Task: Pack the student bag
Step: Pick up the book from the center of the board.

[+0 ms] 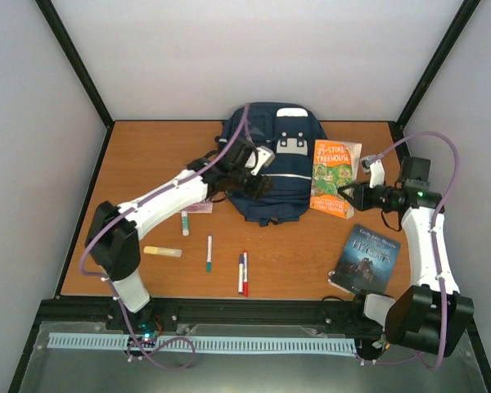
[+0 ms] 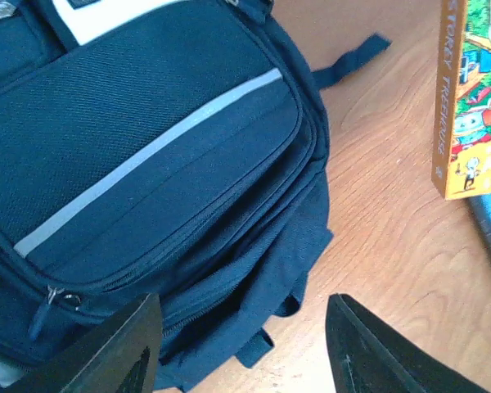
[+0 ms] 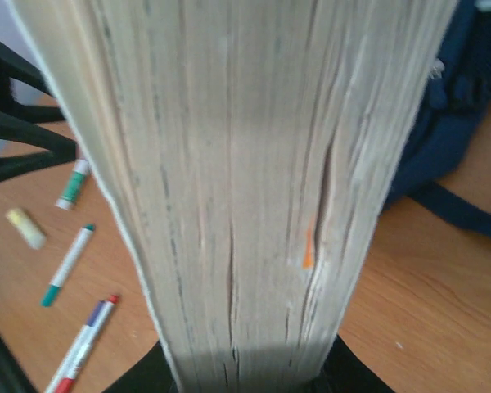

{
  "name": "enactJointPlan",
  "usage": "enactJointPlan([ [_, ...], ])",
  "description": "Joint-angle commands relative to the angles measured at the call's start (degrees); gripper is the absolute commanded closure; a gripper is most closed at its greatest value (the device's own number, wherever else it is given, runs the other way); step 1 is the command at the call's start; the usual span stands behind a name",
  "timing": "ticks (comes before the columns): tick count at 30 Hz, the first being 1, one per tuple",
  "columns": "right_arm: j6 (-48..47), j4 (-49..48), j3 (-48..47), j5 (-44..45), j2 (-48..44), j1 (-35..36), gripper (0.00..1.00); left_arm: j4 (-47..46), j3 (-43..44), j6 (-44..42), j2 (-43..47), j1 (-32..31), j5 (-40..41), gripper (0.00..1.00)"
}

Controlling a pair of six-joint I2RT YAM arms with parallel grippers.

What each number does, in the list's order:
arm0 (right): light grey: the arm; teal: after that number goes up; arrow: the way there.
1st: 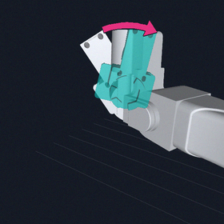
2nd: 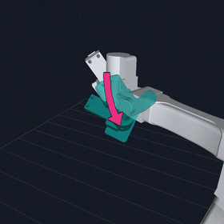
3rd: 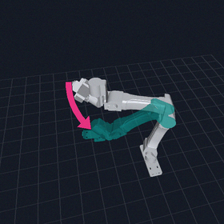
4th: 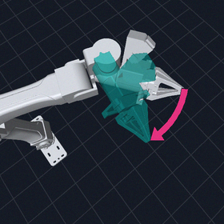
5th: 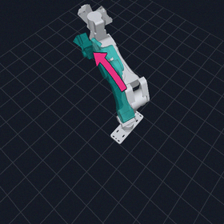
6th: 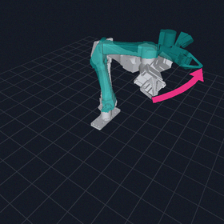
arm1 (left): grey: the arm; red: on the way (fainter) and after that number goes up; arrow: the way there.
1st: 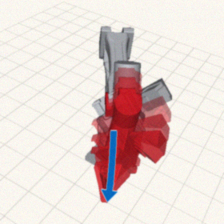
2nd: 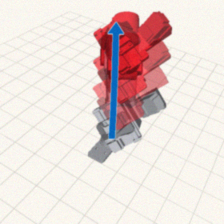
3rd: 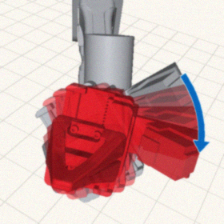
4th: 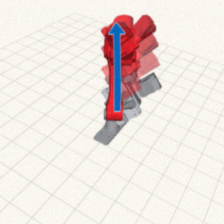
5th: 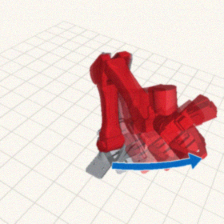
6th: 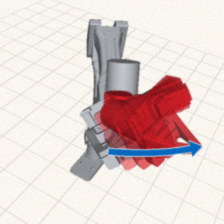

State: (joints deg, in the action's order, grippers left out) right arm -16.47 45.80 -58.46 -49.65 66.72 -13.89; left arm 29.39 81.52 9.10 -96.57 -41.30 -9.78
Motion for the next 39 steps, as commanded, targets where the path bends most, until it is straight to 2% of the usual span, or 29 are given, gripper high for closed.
enactJointPlan([
  [1,1.9,-7.6,3.8,10.4,-1.4,-1.2,0.97,6.5,7.3,-13.3,-6.2,-2.9,3.2,0.43],
  [4,3.0,-9.5,4.7,16.9,-1.6,-4.0,0.97,11.9,13.2,-18.2,-12.0,-5.1,5.4,0.42],
  [7,3.0,-10.2,6.5,17.9,-1.9,-4.6,0.97,15.0,18.3,-21.7,-17.0,-6.6,8.0,0.42],
  [13,3.3,-11.9,7.4,21.0,-1.3,-5.3,0.97,14.2,24.7,-25.1,-24.1,-9.4,6.9,0.42],
  [17,3.5,-13.2,7.6,25.2,-1.6,-6.6,0.97,13.0,28.4,-27.4,-27.6,-11.3,10.9,0.41],
  [25,3.4,-12.9,8.4,22.1,-1.5,-7.9,0.97,15.5,35.5,-33.0,-33.5,-11.7,16.3,0.42],
  [35,3.1,-12.6,8.8,19.5,-1.7,-8.4,0.97,17.6,38.3,-36.8,-37.5,-11.7,18.4,0.4],
  [39,3.0,-12.4,8.7,18.7,-1.2,-8.3,0.97,18.6,39.9,-36.8,-38.8,-11.7,16.9,0.4],
])
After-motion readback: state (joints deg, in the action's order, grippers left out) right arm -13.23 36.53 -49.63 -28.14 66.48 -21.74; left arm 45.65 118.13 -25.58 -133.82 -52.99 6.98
